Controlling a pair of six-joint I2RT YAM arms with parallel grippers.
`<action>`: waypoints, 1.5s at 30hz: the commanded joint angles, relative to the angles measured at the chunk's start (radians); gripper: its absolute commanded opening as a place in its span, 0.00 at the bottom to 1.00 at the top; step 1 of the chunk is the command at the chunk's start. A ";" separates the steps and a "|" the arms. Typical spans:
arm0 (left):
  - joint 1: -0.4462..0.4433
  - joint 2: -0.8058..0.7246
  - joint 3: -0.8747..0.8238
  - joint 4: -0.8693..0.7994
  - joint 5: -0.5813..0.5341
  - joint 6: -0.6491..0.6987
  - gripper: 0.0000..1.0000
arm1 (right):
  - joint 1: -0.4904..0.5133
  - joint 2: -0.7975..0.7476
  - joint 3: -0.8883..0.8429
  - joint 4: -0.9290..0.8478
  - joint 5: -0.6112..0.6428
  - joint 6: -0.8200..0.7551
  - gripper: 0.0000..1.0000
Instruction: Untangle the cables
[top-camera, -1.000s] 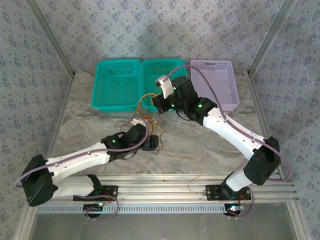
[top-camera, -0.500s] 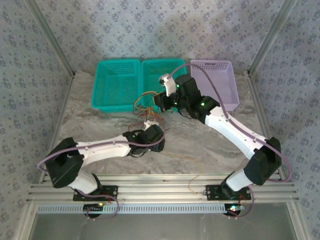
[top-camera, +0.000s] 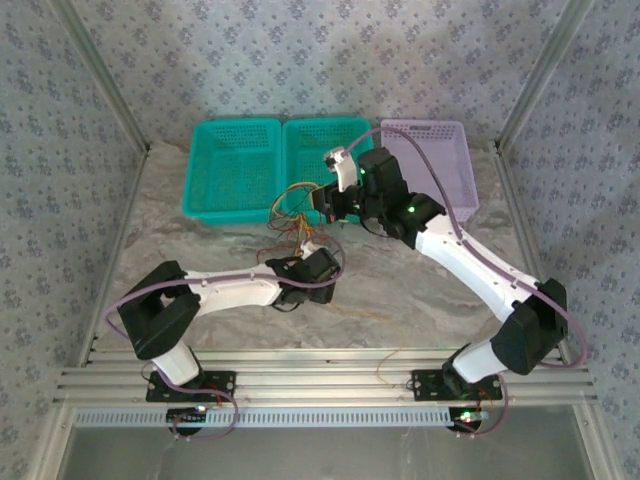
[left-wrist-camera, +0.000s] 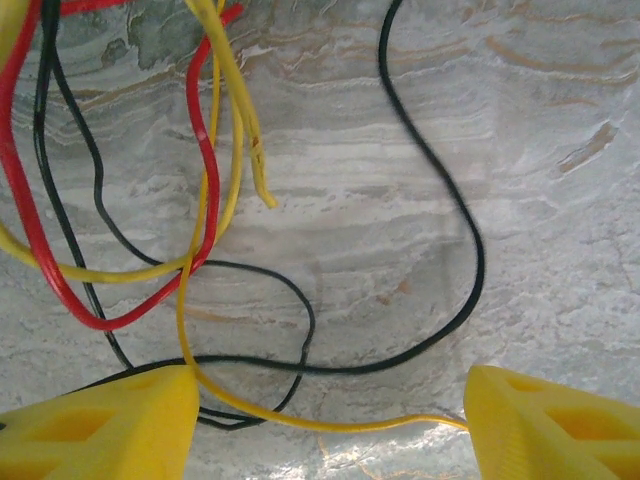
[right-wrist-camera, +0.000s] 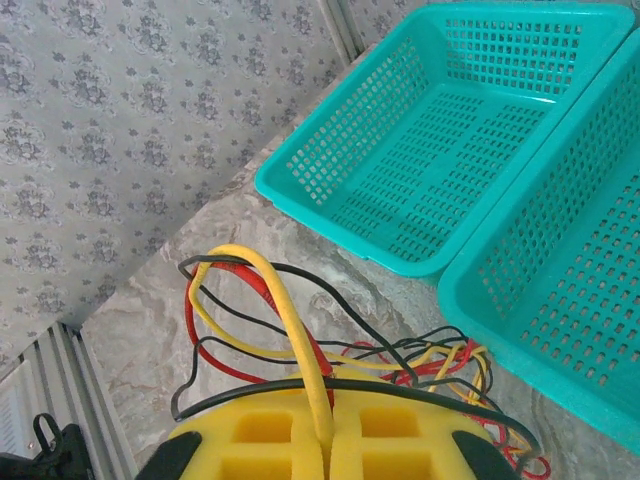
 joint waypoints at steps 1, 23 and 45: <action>-0.008 0.018 -0.009 -0.016 0.005 0.002 0.66 | -0.007 -0.031 -0.004 0.039 -0.037 0.026 0.00; 0.009 -0.104 0.053 -0.087 -0.071 0.043 0.00 | -0.045 -0.061 -0.058 0.064 0.021 0.072 0.00; 0.164 -0.631 0.463 -0.439 -0.059 0.285 0.00 | -0.094 -0.223 -0.471 0.131 0.329 0.241 0.00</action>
